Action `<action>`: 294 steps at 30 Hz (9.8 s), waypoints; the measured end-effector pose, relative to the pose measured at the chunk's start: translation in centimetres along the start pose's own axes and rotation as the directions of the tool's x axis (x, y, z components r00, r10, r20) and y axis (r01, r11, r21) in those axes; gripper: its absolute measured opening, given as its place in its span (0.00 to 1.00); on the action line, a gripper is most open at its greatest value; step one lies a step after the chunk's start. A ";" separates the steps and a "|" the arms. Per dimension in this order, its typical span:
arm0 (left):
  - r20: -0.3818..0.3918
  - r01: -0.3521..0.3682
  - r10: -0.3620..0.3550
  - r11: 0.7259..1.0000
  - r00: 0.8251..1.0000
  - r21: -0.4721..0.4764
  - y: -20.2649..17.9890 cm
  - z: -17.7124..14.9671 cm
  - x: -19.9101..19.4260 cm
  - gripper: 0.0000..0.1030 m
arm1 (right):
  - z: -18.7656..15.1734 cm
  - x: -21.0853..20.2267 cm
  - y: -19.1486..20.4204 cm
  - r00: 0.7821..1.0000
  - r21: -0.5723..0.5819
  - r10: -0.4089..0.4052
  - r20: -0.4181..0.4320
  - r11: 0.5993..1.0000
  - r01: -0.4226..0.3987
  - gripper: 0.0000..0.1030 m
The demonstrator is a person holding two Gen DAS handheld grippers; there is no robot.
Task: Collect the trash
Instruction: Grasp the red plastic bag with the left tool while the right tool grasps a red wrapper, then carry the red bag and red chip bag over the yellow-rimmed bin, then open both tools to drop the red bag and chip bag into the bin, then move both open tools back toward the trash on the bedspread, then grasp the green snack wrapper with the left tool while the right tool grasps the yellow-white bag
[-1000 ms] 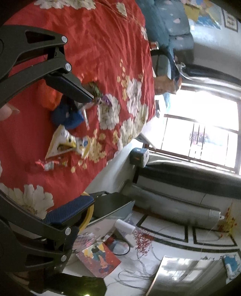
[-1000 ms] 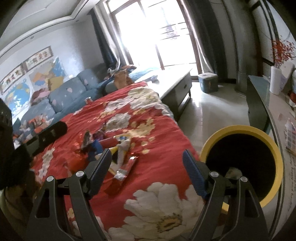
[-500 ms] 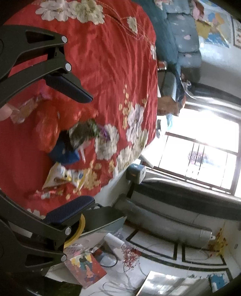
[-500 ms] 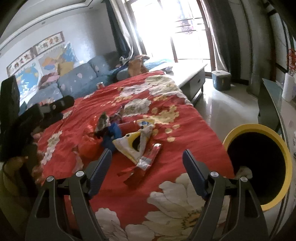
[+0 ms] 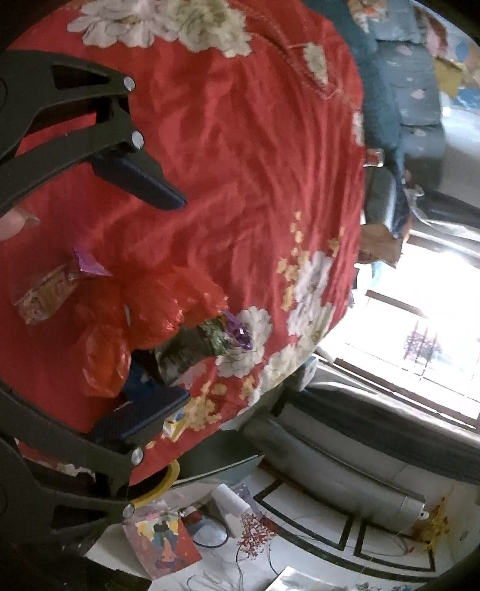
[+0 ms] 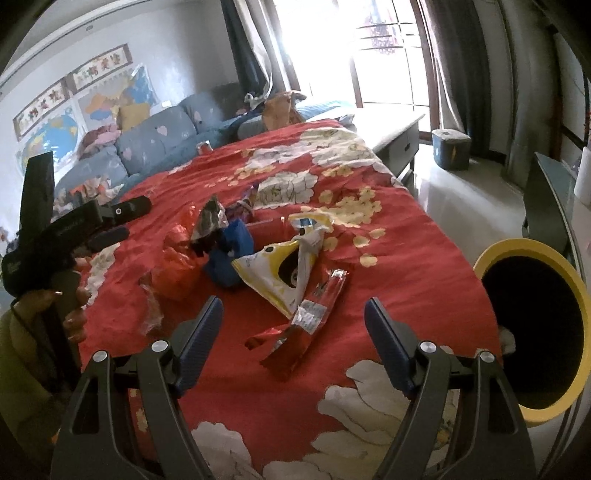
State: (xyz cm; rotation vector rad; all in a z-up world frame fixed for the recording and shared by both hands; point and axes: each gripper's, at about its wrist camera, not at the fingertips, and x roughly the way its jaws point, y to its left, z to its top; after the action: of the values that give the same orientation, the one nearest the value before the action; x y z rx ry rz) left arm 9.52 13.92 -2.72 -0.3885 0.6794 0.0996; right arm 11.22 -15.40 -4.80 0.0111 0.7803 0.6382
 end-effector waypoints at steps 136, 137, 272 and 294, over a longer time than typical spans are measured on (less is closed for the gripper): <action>-0.216 0.420 -0.361 0.747 0.907 0.515 -28.7 -7.6 3.0 0.10 | -2.1 -8.8 -21.3 0.941 0.426 -0.306 0.146 0.878 0.219 0.11; -0.222 0.423 -0.361 0.745 0.906 0.515 -29.0 -7.7 3.2 0.10 | -2.2 -8.8 -21.6 0.941 0.430 -0.307 0.140 0.875 0.221 0.11; 0.127 0.016 -0.016 1.000 0.992 -0.001 -3.1 0.5 -0.7 0.89 | 2.2 -1.3 -1.3 0.994 0.044 -0.052 0.100 0.998 0.048 0.82; -0.069 0.123 -0.137 0.976 0.988 -0.178 -0.6 0.0 6.2 0.69 | 0.9 6.4 0.4 0.999 -0.037 -0.018 -0.051 0.999 0.016 0.80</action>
State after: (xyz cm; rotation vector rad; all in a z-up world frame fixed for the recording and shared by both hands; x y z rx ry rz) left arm 14.47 13.18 -6.44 -0.6060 0.7258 0.0185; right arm 15.03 -11.44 -8.19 -0.0459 0.8175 0.6386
